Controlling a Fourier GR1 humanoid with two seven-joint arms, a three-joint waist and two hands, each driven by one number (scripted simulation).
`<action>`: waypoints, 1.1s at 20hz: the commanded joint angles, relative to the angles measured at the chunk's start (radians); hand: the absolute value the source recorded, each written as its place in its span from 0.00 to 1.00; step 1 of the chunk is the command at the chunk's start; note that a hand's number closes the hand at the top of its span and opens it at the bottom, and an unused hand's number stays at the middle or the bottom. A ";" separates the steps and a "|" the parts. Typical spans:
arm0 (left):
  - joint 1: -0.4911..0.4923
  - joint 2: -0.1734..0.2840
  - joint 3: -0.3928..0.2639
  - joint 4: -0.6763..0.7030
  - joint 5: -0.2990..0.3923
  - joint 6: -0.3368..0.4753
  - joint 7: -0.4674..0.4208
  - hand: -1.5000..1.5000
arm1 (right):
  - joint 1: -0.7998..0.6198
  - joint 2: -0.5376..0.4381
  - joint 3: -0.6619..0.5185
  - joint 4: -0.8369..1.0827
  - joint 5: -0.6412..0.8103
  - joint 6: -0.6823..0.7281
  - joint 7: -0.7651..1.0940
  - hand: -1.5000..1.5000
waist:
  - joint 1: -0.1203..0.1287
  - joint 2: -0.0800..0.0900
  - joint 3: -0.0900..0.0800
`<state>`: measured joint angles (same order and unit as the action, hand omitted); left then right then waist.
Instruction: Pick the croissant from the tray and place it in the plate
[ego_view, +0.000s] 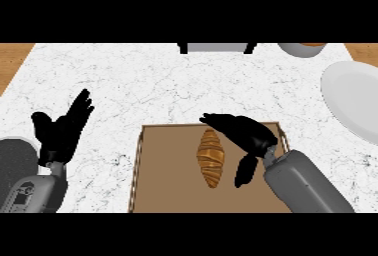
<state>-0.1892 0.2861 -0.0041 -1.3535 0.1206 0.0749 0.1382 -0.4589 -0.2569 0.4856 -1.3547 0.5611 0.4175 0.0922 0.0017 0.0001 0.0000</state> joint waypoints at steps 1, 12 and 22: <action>0.059 -0.016 -0.002 -0.055 -0.022 -0.017 -0.006 0.50 | 0.019 0.081 0.007 0.037 0.087 -0.016 0.023 0.00 | 0.003 -0.001 0.000; 0.068 -0.043 0.022 -0.145 -0.050 -0.033 0.065 0.50 | -0.084 0.176 -0.056 0.296 0.263 -0.061 -0.094 0.00 | 0.007 0.000 0.000; 0.021 -0.053 0.062 -0.045 -0.058 -0.058 0.019 0.50 | -0.030 0.215 0.007 0.231 0.312 0.031 -0.169 1.00 | 0.002 0.000 0.000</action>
<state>-0.1688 0.2490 0.0606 -1.3837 0.0696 0.0130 0.1432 -0.5258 -0.1000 0.4652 -1.1326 0.8559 0.4453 -0.0639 0.0012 -0.0076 -0.0045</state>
